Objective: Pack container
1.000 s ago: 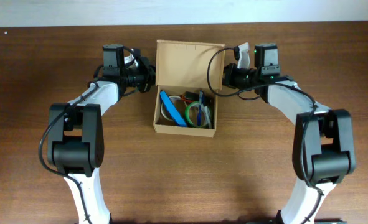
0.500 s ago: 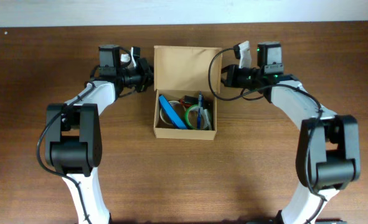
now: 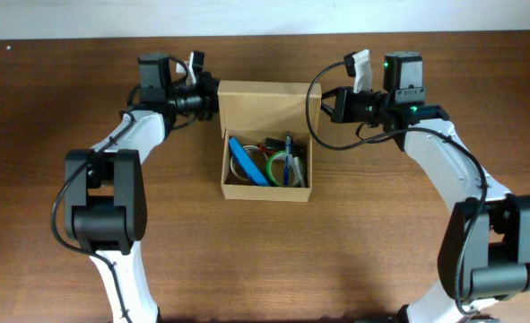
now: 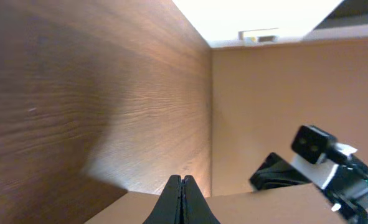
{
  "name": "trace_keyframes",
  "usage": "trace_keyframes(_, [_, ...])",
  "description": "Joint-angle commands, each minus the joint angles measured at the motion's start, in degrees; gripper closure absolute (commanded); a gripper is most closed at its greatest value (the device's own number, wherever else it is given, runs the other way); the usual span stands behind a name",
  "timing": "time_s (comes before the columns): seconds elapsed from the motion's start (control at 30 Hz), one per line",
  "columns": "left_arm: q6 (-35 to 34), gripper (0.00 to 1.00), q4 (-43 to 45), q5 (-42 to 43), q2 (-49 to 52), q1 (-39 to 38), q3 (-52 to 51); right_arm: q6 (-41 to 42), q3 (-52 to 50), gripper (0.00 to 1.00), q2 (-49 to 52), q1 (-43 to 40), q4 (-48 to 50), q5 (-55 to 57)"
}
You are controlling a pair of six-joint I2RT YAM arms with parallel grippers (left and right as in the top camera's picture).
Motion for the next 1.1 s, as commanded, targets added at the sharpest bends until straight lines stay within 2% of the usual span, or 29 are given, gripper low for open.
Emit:
trace_keyframes(0.0, [1.6,0.98,0.2,4.5,0.4,0.2,2.9,-3.1,0.8,0.96,-3.3,0.2,-2.6,-2.3])
trace_keyframes(0.4, [2.9,0.98,0.2,10.7,0.4,0.2,4.3,-8.1,0.8,0.96,-11.9,4.0,-16.6,0.2])
trace_keyframes(0.6, [2.9,0.98,0.2,10.4,0.4,0.2,4.3,-7.8,1.2,0.97,-14.4,11.0,-23.0,9.6])
trace_keyframes(0.77, [2.9,0.98,-1.1,9.1,0.3,0.1,4.7,-4.0,1.5,0.96,-14.3,17.6,-27.1,20.0])
trace_keyframes(0.97, [5.1,0.98,-9.3,4.0,-0.3,-0.5,7.2,-1.2,1.5,0.97,-12.7,22.7,-28.7,25.3])
trace_keyframes(1.07, [12.8,0.98,-23.6,-2.9,-0.7,-1.1,11.7,0.2,1.5,0.96,-10.7,24.5,-28.7,26.4])
